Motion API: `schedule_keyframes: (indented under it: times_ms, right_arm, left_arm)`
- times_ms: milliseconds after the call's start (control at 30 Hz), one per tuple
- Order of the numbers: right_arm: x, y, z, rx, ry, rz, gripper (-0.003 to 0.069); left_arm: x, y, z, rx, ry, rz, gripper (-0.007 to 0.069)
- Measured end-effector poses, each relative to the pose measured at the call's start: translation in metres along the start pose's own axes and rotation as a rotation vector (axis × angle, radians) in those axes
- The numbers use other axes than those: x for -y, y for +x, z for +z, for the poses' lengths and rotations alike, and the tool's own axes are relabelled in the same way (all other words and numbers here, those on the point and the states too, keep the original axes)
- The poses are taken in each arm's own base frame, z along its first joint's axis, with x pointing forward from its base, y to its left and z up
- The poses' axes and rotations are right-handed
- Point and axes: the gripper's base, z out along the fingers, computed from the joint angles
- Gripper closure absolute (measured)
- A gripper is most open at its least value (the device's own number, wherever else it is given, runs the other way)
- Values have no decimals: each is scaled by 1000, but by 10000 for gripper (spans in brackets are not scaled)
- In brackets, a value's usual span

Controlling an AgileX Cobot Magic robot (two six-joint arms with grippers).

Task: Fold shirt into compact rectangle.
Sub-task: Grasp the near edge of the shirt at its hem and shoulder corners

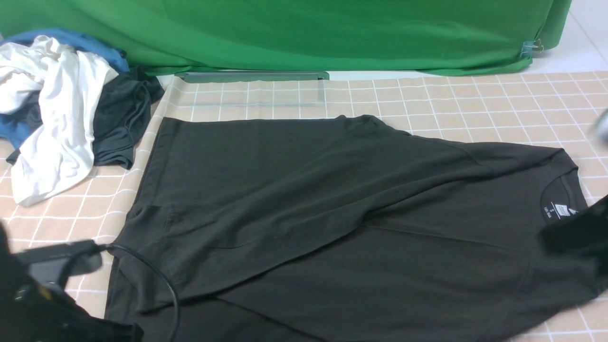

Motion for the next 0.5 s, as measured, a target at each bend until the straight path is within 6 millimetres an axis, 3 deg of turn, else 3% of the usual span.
schedule_keyframes:
  times_ms: [167, 267, 300, 367, 500]
  right_arm:
    - [-30, 16, 52, -218, -71, -159, 515]
    - [-50, 26, 81, -324, -35, -275, 384]
    - [-50, 26, 81, -324, -35, -275, 384]
    - [-65, 30, 104, -373, -31, -359, 277]
    - [-80, 33, 132, -383, -41, -412, 214]
  left_arm:
    - [-2, 11, -17, 91, -3, -21, 592]
    - [-3, 14, -22, 113, -16, -27, 592]
    - [-3, 14, -22, 115, -16, -27, 592]
    - [-4, 14, -22, 121, -21, -25, 592]
    - [-4, 14, -22, 127, -25, -23, 592]
